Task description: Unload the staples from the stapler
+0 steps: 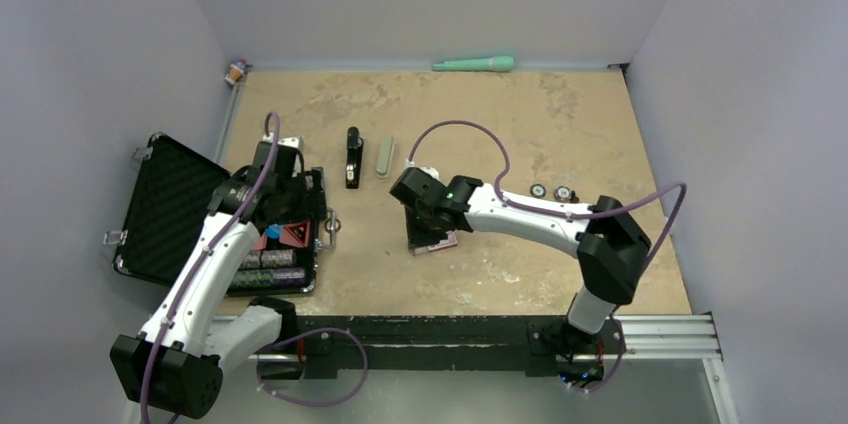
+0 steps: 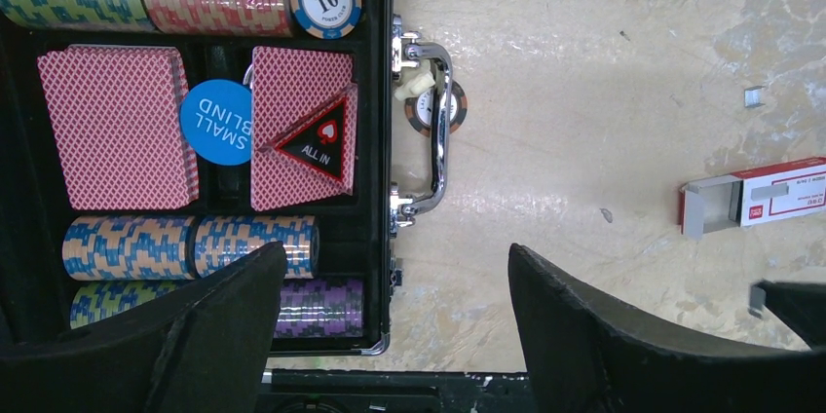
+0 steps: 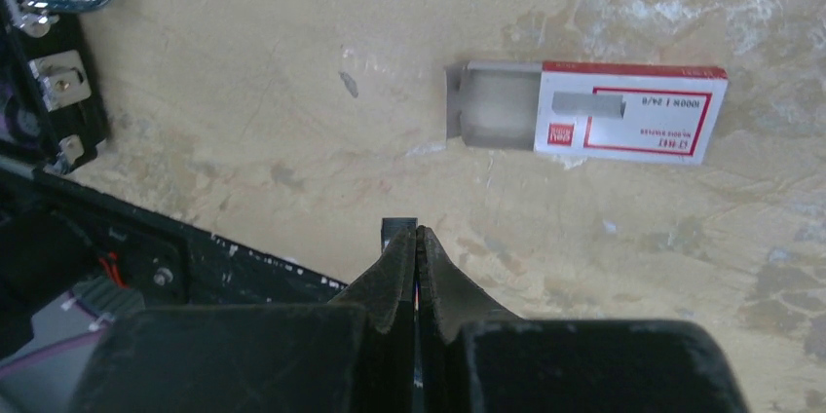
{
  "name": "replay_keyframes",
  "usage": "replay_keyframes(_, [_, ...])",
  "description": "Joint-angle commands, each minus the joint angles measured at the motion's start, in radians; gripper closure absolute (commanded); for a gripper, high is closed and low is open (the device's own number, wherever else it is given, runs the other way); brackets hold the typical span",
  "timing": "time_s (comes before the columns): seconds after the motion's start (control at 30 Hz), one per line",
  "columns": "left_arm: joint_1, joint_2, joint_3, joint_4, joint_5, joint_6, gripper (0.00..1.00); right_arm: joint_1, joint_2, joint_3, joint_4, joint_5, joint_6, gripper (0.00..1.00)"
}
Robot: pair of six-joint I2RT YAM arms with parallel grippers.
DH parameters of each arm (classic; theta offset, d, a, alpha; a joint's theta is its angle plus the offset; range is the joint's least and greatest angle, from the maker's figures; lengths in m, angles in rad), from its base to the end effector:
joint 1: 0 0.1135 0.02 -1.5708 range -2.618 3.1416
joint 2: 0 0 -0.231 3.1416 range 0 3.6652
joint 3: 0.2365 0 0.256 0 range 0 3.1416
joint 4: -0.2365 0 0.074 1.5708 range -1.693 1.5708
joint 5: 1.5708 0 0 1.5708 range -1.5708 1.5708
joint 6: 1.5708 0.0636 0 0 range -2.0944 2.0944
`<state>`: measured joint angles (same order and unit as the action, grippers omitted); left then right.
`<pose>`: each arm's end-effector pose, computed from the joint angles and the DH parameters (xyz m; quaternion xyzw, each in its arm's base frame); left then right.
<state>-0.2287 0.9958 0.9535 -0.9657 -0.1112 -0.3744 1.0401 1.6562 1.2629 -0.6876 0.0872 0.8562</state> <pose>0.2147 -0.0427 0.2407 -0.0852 0.9555 -0.0314 0.2806 0.1856 0.3053 0.1825 -0.0785 0.9661 0.1721 0.1756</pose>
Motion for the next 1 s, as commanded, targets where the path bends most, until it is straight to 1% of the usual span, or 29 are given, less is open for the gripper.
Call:
replay_keyframes(0.0, [-0.01, -0.001, 0.002, 0.028, 0.002, 0.016, 0.13, -0.003, 0.075, 0.079, -0.017, 0.077, -0.004, 1.0])
replay_keyframes(0.17, [-0.014, -0.001, 0.002, 0.028, 0.002, 0.017, 0.13, -0.016, 0.113, 0.098, -0.026, 0.14, -0.021, 1.0])
replay_keyframes(0.37, [-0.017, -0.005, 0.001, 0.029, 0.001, 0.019, 0.14, -0.041, 0.137, 0.098, -0.016, 0.157, -0.077, 1.0])
replay_keyframes(0.6, [-0.018, -0.002, 0.002, 0.029, 0.002, 0.019, 0.14, -0.057, 0.16, 0.083, 0.019, 0.138, -0.13, 1.0])
replay_keyframes(0.97, [-0.018, 0.003, 0.003, 0.028, 0.002, 0.02, 0.15, -0.066, 0.177, 0.023, 0.085, 0.079, -0.161, 1.0])
